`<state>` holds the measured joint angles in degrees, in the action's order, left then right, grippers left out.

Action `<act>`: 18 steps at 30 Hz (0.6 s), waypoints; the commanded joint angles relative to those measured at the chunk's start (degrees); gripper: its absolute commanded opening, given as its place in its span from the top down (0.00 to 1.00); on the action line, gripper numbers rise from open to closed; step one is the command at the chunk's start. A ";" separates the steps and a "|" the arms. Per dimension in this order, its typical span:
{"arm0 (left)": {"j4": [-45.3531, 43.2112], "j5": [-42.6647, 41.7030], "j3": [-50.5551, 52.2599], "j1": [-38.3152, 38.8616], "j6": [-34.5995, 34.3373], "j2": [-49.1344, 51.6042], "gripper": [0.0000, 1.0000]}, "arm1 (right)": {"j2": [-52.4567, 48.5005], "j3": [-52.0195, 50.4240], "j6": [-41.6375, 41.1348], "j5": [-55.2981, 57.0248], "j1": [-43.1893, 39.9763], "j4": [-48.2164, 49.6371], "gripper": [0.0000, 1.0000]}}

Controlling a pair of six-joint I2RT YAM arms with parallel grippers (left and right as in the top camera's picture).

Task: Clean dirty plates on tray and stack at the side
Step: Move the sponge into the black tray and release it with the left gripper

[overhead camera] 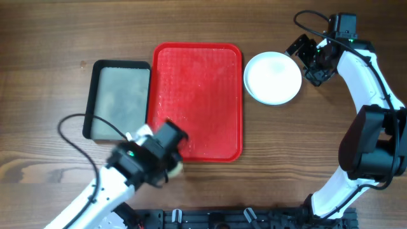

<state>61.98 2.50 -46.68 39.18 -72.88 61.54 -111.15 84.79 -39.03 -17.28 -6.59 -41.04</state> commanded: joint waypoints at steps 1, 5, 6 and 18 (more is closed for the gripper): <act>-5.31 1.66 -4.46 -11.61 14.51 0.24 0.96 | 0.92 1.09 -0.59 1.20 -0.13 0.09 0.00; -14.64 1.66 -5.01 -25.05 23.28 2.38 0.96 | 0.92 1.07 -0.61 1.20 -0.13 0.09 0.00; -16.81 1.66 -5.01 -28.44 24.52 3.15 0.96 | 0.92 1.07 -0.59 1.20 -0.13 0.09 0.01; -37.38 -5.44 -5.01 -48.30 54.88 19.74 0.96 | 0.92 1.07 -0.59 1.20 -0.13 0.09 0.00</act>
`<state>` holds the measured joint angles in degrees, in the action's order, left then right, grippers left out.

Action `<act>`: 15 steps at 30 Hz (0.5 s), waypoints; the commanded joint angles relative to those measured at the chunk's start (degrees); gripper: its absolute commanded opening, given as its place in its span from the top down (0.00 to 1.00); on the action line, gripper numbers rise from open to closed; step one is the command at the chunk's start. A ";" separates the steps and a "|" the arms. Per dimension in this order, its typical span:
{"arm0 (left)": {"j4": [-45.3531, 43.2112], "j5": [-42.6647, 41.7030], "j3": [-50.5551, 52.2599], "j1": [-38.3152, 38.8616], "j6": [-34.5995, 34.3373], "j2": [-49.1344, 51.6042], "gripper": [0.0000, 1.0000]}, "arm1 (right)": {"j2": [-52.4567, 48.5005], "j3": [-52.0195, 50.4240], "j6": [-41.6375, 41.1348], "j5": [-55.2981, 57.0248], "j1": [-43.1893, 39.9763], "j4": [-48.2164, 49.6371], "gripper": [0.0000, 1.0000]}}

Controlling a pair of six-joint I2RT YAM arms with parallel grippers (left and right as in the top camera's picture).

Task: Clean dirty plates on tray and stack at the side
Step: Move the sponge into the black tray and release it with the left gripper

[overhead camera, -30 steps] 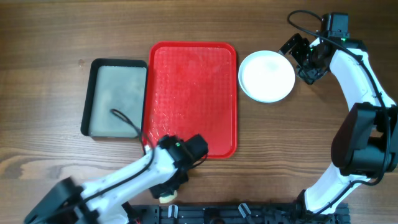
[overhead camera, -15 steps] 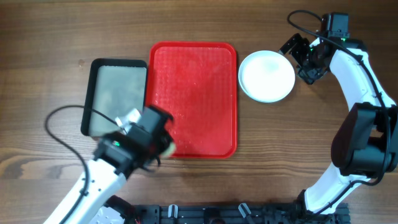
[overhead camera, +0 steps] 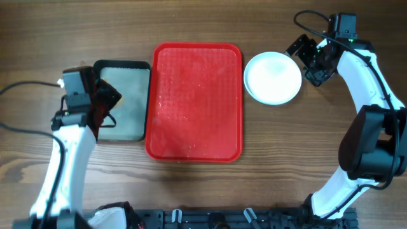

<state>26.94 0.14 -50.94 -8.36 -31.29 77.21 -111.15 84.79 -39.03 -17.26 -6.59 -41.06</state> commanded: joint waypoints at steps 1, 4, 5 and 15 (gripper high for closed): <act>-3.63 -4.48 -0.74 -0.74 15.98 5.73 0.96 | 0.92 1.07 -0.59 1.18 -0.13 0.13 0.00; -5.57 -8.26 -0.74 -0.76 21.16 9.05 0.96 | 0.92 1.09 -0.57 1.18 -0.13 0.11 0.00; -6.05 -8.63 -0.74 -0.76 22.93 10.19 0.96 | 0.92 1.07 -0.61 1.18 -0.13 0.11 0.00; -6.60 -8.48 -0.72 -0.76 31.10 12.28 0.95 | 0.92 1.07 -0.59 1.18 -0.13 0.11 0.00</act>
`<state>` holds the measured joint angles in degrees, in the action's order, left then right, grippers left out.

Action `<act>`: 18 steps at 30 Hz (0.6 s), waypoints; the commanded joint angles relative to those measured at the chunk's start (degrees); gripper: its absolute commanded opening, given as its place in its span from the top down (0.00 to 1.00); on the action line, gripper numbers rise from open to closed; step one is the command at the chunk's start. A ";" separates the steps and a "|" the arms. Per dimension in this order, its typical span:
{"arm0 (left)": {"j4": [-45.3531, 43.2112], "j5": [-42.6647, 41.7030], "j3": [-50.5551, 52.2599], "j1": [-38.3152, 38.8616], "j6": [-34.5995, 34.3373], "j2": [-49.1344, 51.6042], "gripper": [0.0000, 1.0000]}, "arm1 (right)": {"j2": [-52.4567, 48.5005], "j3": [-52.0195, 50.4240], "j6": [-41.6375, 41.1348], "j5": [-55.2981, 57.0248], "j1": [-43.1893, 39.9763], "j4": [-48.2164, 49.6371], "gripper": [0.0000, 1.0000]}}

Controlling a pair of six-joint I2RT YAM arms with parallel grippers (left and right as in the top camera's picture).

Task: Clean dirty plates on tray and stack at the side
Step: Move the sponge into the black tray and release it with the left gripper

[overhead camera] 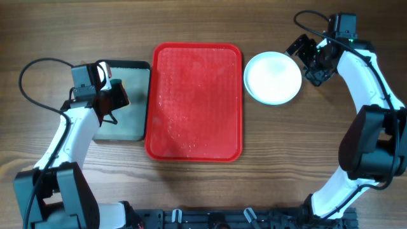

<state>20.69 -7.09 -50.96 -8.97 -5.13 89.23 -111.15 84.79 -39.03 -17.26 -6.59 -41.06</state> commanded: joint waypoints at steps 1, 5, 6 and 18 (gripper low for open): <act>-0.33 -1.25 -0.70 -0.13 4.94 0.42 0.95 | 0.92 1.07 -0.59 1.18 -0.13 0.11 0.00; 0.70 -1.70 -0.70 -0.13 5.05 1.53 0.96 | 0.92 1.07 -0.59 1.18 -0.13 0.11 0.00; 0.94 -2.54 -0.70 -0.13 5.88 2.01 0.96 | 0.92 1.09 -0.59 1.18 -0.13 0.13 0.00; 1.09 -5.95 -0.70 0.66 8.17 4.24 0.94 | 0.92 1.07 -0.61 1.18 -0.13 0.11 0.00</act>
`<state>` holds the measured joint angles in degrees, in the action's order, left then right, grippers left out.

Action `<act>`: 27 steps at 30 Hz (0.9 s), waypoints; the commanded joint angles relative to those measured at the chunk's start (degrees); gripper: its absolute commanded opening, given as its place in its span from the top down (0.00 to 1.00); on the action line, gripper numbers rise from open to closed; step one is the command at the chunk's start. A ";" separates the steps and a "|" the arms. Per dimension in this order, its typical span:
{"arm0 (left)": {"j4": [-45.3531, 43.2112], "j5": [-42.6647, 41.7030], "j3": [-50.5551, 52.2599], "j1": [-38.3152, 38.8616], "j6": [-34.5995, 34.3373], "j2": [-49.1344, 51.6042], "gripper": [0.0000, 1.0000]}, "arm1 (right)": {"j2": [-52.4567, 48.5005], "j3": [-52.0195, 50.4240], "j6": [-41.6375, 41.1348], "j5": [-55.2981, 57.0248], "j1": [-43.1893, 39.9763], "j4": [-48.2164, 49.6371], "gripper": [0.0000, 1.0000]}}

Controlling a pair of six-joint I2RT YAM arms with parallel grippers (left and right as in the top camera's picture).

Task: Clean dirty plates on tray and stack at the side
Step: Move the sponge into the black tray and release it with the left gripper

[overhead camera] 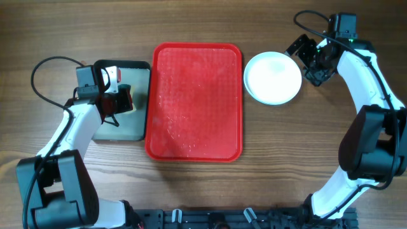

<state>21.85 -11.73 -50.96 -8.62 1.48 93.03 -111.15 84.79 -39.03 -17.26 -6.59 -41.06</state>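
The red tray (194, 102) lies in the middle of the table with no plates on it; its surface shows a wet sheen. White plates (273, 77) sit stacked just to its right. My left gripper (126, 100) hovers over the right part of the black basin (121, 127) and looks shut on a pale yellow sponge (130, 105). Beside the stack's upper right rim, my right gripper (303, 61) stands open and holds nothing.
The black basin, with a grey inside, lies against the red tray's left edge. Bare wooden table (210, 191) runs along the front. A black cable (44, 70) loops to the left of the left arm.
My left gripper has moved a little to the right, from the basin's left part to its right part. The right arm and the plates have not moved.
My left gripper was at the red tray's front left corner with the sponge. Then it was at the black basin's left edge, then over its left part, and now over its right part. The right gripper stayed open beside the stacked plates throughout.
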 commanded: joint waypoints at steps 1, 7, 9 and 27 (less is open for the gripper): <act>-0.09 -1.31 -0.70 0.33 1.64 0.50 0.94 | 0.92 1.07 -0.59 1.18 -0.13 0.11 0.00; -0.24 -1.29 -0.70 0.42 4.76 0.52 0.91 | 0.92 1.09 -0.59 1.18 -0.13 0.11 0.00; -0.44 -1.31 -0.70 0.48 4.76 0.52 0.90 | 0.92 1.07 -0.61 1.18 -0.13 0.11 0.00; -3.30 -1.31 -2.16 0.46 2.89 -0.90 0.29 | 0.92 1.07 -0.59 1.18 -0.13 0.11 0.00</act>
<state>19.49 -12.08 -50.98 -8.51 5.56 93.76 -111.15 84.82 -39.03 -17.26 -6.59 -41.06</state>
